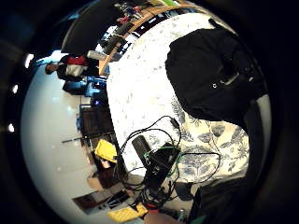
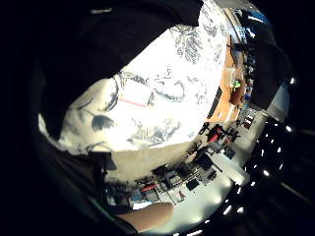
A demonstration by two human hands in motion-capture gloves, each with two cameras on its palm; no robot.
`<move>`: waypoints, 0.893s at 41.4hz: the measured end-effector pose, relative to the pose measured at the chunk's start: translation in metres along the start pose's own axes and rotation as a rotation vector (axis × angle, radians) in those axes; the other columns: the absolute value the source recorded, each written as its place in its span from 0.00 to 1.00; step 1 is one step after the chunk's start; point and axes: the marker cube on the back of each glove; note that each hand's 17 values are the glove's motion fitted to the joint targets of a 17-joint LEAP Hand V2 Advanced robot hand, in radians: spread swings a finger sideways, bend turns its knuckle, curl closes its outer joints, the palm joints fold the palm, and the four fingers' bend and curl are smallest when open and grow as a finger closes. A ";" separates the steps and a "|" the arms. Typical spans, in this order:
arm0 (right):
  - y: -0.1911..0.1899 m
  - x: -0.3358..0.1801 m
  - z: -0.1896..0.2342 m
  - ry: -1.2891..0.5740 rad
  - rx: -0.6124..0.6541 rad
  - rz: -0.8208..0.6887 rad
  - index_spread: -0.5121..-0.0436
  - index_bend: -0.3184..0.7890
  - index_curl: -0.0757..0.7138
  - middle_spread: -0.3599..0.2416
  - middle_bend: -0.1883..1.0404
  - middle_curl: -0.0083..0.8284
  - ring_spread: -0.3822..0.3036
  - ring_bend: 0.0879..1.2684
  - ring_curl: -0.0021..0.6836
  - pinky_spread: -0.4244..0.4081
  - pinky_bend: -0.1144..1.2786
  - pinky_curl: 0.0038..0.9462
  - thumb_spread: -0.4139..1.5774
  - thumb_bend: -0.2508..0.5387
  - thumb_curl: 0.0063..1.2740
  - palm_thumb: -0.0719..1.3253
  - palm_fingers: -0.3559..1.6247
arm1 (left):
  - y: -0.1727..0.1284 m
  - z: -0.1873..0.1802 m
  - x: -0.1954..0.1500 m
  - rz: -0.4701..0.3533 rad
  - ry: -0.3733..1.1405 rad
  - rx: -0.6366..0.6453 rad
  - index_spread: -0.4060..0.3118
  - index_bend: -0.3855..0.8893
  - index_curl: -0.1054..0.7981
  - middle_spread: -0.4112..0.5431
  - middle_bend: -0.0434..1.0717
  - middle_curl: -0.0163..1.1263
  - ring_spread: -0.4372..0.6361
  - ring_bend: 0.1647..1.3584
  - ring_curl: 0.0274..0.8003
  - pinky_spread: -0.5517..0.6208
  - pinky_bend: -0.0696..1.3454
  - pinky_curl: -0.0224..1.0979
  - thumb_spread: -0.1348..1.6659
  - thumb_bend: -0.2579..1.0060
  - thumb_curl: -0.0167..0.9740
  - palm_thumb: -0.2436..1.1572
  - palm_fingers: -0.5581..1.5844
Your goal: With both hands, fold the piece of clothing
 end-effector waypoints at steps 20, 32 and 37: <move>-0.056 0.011 -0.003 0.237 0.588 0.071 0.43 0.42 0.36 0.48 0.43 0.48 0.46 0.45 0.53 0.56 0.42 0.35 0.78 0.41 0.23 0.59 0.63 | -0.010 -0.012 -0.018 -0.051 -0.008 0.116 0.22 0.42 0.62 0.09 0.43 0.45 0.09 0.22 0.45 0.25 0.18 0.33 0.90 0.25 0.18 0.45 0.80; -0.025 0.017 -0.021 0.291 0.490 -0.007 0.50 0.43 0.47 0.36 0.48 0.53 0.29 0.45 0.61 0.28 0.41 0.40 0.78 0.49 0.26 0.74 0.80 | 0.023 0.009 -0.018 0.020 -0.043 0.088 0.22 0.42 0.63 0.09 0.44 0.47 0.09 0.20 0.46 0.24 0.19 0.34 0.90 0.24 0.16 0.44 0.80; 0.002 0.014 -0.034 0.313 0.503 -0.058 0.51 0.42 0.49 0.34 0.47 0.54 0.26 0.45 0.61 0.24 0.41 0.40 0.78 0.47 0.26 0.75 0.80 | 0.055 0.009 -0.017 0.036 -0.066 0.078 0.22 0.42 0.63 0.09 0.44 0.47 0.09 0.19 0.47 0.24 0.19 0.34 0.90 0.24 0.16 0.44 0.79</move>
